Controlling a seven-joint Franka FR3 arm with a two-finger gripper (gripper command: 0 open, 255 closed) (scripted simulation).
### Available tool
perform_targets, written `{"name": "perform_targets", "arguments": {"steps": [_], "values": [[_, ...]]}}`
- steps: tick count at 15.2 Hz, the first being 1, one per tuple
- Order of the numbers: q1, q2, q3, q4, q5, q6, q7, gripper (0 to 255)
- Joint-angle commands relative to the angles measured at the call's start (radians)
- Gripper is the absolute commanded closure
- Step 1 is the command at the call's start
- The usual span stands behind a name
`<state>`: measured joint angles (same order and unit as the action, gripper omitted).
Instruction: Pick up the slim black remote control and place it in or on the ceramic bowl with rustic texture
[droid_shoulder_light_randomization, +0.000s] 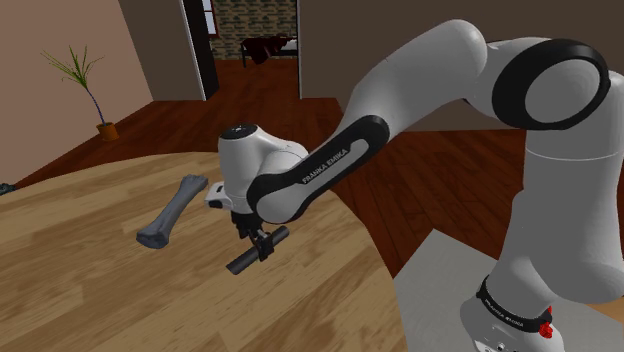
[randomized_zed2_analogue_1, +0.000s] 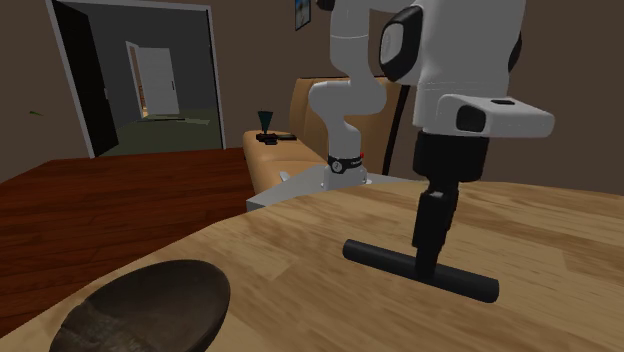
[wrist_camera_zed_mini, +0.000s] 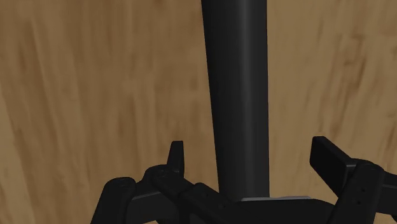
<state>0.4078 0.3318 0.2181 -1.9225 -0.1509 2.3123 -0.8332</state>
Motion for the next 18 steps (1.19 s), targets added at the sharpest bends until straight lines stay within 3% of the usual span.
{"name": "perform_targets", "arguments": {"steps": [1,9,10,18], "values": [[0.002,0.022,-0.004,-0.008,-0.009,0.030,0.005,0],[0.002,0.022,-0.004,-0.008,-0.009,0.030,0.005,0],[0.002,0.022,-0.004,-0.008,-0.009,0.030,0.005,255],[0.003,0.024,-0.004,-0.004,-0.009,0.027,0.007,255]]}}
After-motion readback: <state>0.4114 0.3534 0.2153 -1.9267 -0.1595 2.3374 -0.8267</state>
